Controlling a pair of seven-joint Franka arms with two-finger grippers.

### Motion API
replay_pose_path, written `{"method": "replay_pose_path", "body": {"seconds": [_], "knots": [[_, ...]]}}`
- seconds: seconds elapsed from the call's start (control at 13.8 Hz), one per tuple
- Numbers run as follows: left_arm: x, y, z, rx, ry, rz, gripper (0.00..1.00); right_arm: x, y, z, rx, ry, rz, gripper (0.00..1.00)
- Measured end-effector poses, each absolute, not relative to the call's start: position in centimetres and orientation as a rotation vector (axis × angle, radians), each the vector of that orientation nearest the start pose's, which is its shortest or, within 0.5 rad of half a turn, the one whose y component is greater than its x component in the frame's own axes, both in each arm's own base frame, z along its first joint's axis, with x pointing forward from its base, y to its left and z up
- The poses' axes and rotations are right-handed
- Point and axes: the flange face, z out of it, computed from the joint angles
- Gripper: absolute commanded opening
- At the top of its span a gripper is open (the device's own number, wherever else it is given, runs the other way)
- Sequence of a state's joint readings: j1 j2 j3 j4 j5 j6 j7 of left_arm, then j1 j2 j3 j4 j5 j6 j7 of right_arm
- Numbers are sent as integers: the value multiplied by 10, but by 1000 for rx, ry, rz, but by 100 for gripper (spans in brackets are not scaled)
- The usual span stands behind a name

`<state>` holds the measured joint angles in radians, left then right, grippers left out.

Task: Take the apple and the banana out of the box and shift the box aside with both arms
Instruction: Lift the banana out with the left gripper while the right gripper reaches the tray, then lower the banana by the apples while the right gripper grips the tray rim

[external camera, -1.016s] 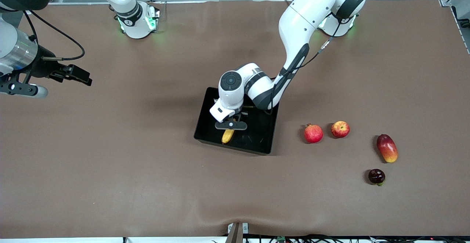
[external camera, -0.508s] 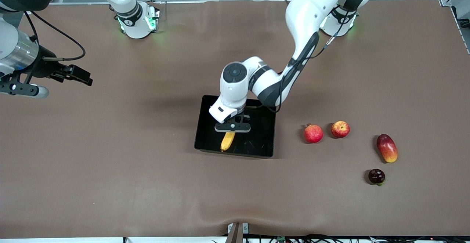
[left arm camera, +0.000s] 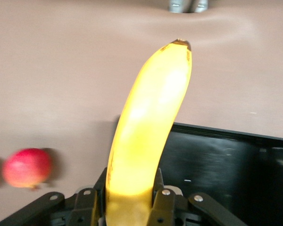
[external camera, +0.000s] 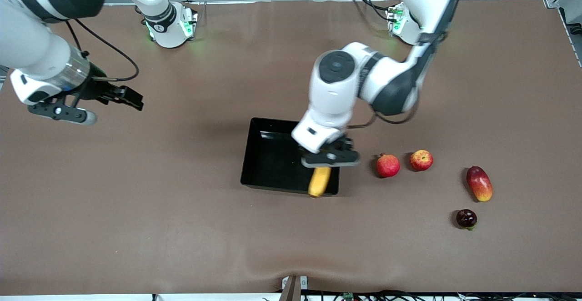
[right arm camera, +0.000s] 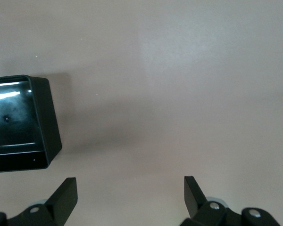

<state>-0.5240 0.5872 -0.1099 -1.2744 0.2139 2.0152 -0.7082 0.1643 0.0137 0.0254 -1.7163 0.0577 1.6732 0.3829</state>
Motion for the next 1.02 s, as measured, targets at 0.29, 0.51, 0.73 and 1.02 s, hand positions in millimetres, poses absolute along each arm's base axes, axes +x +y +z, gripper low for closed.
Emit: {"method": "replay_pose_path", "body": {"seconds": [0.29, 0.51, 0.73, 1.02], "knots": [[651, -328, 424, -3064, -22, -243, 0, 563, 133, 520, -3054, 268, -82, 100], [667, -261, 417, -3027, 129, -169, 0, 571, 185, 461, -3034, 156, -173, 100], [675, -184, 408, -2991, 291, -83, 0, 589, 222, 397, -3005, 102, -258, 100], [681, -63, 359, -2979, 439, -29, 0, 594, 282, 314, -2907, 260, -377, 100]]}}
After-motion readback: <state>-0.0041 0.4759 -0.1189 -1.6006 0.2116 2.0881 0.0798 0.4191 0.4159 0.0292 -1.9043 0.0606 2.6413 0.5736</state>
